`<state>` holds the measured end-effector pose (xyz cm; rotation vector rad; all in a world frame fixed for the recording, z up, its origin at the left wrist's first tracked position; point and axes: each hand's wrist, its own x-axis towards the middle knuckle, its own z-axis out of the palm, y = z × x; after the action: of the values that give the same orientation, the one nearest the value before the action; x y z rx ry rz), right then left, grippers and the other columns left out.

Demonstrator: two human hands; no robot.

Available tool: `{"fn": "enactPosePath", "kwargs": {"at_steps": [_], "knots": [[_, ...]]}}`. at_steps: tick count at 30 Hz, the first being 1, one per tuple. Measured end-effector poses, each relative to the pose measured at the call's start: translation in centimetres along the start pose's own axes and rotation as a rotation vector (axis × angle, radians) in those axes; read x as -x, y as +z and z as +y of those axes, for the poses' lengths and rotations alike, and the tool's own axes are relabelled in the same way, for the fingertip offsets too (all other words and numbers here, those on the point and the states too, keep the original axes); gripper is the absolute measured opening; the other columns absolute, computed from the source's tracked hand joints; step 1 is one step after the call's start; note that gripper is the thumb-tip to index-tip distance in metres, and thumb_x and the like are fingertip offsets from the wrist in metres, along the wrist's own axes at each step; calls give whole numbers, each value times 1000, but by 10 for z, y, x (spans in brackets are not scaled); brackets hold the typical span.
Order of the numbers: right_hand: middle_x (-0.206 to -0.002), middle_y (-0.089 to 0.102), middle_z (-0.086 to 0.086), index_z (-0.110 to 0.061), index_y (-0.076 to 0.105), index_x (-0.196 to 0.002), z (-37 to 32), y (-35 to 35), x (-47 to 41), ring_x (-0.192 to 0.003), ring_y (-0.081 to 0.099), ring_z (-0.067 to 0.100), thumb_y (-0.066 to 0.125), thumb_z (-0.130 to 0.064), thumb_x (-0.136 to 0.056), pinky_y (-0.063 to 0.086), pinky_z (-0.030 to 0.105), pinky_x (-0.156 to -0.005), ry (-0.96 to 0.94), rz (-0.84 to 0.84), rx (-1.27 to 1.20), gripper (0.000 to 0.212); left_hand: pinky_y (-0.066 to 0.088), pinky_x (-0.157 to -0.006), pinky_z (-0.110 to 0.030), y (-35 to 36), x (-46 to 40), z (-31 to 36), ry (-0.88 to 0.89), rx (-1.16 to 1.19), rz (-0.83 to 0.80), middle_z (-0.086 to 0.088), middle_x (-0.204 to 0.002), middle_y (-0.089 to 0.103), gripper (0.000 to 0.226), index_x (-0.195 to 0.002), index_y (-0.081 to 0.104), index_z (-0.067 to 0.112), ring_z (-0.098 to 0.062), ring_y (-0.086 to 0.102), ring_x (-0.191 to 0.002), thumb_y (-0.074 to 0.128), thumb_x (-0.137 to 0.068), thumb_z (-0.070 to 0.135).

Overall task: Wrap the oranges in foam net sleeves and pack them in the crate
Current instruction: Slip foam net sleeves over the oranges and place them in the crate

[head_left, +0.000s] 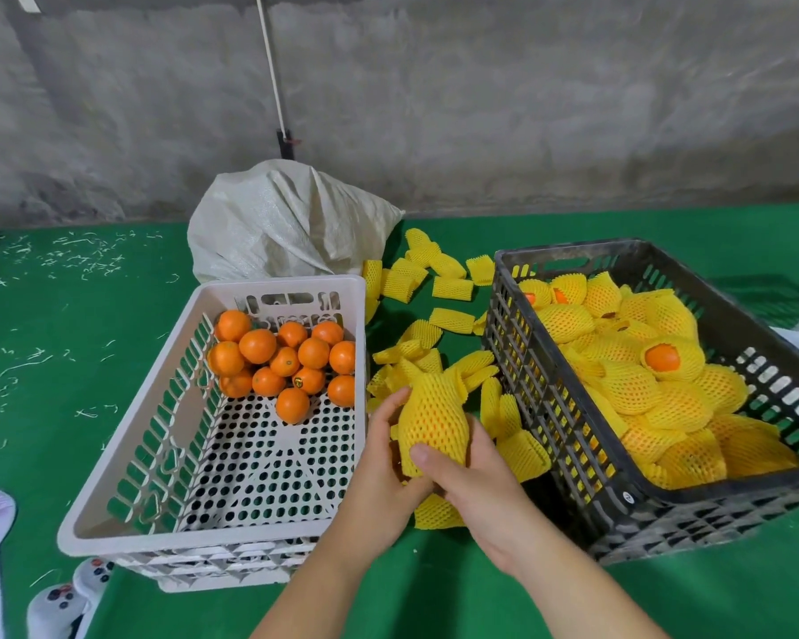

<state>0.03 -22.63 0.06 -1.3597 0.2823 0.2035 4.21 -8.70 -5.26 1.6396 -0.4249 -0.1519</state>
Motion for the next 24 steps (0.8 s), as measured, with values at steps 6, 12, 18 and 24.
{"fn": "enactPosePath", "kwargs": {"at_steps": [6, 12, 18, 24], "knots": [[-130, 56, -11, -56, 32, -141, -14, -43, -15, -116, 59, 13, 84, -13, -75, 54, 36, -96, -32, 262, 85, 95, 55, -68, -27, -2, 0, 5, 7, 1, 41, 26, -150, 39, 100, -156, 21, 55, -13, 56, -67, 86, -84, 31], [-117, 63, 18, -40, 14, -158, -81, -135, -37, -90, 65, 23, 75, 6, -83, 55, 33, -76, -98, 554, -147, 108, 59, -80, -28, -6, -4, 9, -89, 199, 145, 28, -138, 53, 67, -142, 43, 61, -17, 59, -78, 78, -93, 30], [-120, 69, 18, -3, 38, -150, -108, -160, -61, -88, 70, 13, 73, -9, -92, 57, 19, -72, -126, 850, -305, 68, 58, -83, -31, -8, -11, 10, -204, 385, 168, 17, -133, 63, 60, -134, 59, 53, -6, 67, -103, 81, -80, 41], [-142, 49, -4, -40, 5, -159, -72, -108, -83, -122, 56, 18, 70, -34, -87, 49, 27, -83, -269, 695, 203, 97, 57, -78, -31, -23, -21, 8, -288, 680, 246, 4, -119, 71, 34, -127, 70, 36, -10, 65, -86, 75, -95, 23]]}}
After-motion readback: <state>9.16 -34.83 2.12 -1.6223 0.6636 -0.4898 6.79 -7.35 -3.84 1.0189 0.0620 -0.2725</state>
